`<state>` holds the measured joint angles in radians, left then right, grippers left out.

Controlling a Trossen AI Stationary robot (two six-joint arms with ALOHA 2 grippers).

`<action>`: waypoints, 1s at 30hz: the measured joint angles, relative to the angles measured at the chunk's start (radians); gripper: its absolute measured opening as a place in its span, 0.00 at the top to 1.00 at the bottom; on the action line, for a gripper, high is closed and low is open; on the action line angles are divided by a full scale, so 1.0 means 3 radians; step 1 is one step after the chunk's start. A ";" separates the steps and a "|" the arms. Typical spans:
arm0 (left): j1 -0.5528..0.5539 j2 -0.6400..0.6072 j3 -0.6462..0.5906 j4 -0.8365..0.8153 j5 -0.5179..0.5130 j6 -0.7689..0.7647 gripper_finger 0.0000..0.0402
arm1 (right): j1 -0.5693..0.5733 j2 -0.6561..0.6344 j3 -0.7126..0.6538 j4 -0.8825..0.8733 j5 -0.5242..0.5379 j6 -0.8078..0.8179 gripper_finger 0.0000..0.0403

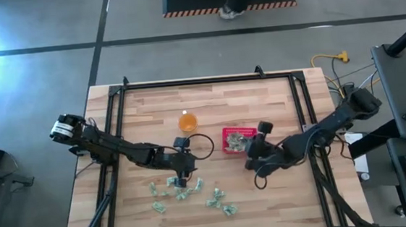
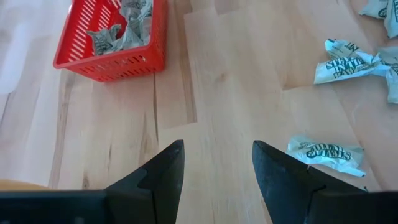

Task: Pick and place Stevia / Truvia into bins
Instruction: Put the stevia packet into the basket

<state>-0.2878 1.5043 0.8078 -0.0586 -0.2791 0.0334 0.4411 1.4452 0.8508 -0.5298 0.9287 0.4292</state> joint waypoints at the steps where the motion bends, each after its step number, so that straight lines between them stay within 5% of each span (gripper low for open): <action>1: -0.0001 0.0000 0.0000 -0.0002 -0.0014 0.0000 0.57 | -0.0018 -0.0001 -0.0015 -0.0028 -0.0005 0.0059 0.98; 16: 0.0000 0.0000 0.0000 0.0018 -0.0046 0.0001 0.57 | -0.0235 0.0276 -0.0169 -0.0035 -0.0060 0.0161 0.97; 27: 0.0001 0.0000 -0.0020 0.0047 -0.0043 0.0000 0.57 | -0.0253 0.0263 -0.0180 -0.0020 -0.0133 0.0143 0.79; 30: 0.0003 -0.0003 -0.0048 0.0088 0.0211 -0.0006 0.57 | -0.0249 0.0221 -0.0180 -0.0019 -0.0133 0.0114 0.75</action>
<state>-0.2871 1.5036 0.7933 -0.0322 -0.2157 0.0317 0.3664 1.5114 0.7967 -0.5354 0.8886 0.4634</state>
